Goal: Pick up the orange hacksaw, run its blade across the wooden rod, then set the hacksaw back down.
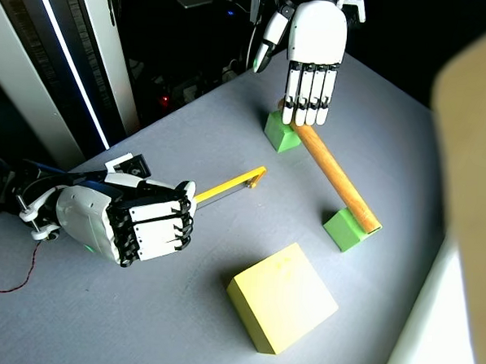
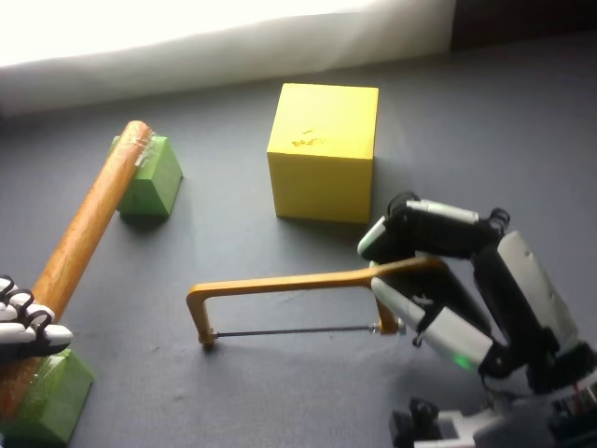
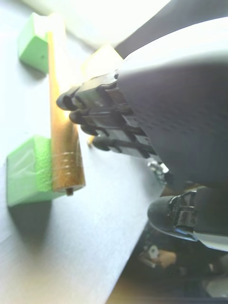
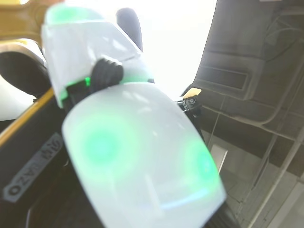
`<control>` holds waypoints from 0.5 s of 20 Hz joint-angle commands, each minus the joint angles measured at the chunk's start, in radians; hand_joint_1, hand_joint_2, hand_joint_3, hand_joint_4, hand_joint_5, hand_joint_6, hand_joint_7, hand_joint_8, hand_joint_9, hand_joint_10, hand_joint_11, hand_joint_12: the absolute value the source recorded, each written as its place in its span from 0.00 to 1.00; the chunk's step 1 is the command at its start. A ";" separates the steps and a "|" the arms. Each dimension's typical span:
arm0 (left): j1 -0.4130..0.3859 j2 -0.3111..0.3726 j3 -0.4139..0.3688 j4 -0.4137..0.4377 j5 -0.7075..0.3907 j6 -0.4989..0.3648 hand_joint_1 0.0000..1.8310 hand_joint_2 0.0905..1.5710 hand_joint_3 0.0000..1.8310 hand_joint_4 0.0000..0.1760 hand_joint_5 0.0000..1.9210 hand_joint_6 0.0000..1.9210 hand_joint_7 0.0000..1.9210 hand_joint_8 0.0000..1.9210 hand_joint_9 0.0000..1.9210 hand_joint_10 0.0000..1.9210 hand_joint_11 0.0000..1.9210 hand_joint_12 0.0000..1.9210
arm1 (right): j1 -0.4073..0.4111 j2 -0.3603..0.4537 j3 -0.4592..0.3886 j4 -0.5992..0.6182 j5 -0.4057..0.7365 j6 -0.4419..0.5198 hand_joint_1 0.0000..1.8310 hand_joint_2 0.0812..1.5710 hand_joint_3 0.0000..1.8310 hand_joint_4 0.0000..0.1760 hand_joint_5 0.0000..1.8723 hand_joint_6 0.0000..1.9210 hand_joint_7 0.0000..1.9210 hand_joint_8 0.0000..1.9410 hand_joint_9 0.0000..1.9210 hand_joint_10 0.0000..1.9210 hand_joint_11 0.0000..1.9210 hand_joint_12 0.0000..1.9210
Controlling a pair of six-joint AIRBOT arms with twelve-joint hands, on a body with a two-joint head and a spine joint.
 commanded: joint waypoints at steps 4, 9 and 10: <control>-0.014 0.001 0.005 -0.020 -0.014 0.003 0.00 0.80 0.00 0.00 0.02 0.00 0.02 0.00 0.01 0.00 0.00 0.03 | -0.015 -0.018 0.010 -0.038 0.113 0.031 0.74 0.75 0.00 0.00 0.41 0.61 0.34 0.71 0.44 0.72 0.41 0.69; -0.014 0.001 0.008 -0.068 -0.013 0.034 0.00 0.79 0.00 0.00 0.02 0.00 0.02 0.00 0.01 0.00 0.00 0.03 | 0.007 -0.014 0.011 -0.039 0.113 0.034 0.65 0.72 0.00 0.00 0.35 0.02 0.36 0.05 0.30 0.15 0.13 0.63; -0.014 0.001 0.009 -0.072 -0.014 0.034 0.00 0.79 0.00 0.00 0.02 0.00 0.02 0.00 0.01 0.00 0.00 0.03 | 0.016 -0.007 0.009 -0.039 0.113 0.042 0.60 0.70 0.00 0.00 0.37 0.01 0.31 0.01 0.28 0.07 0.09 0.61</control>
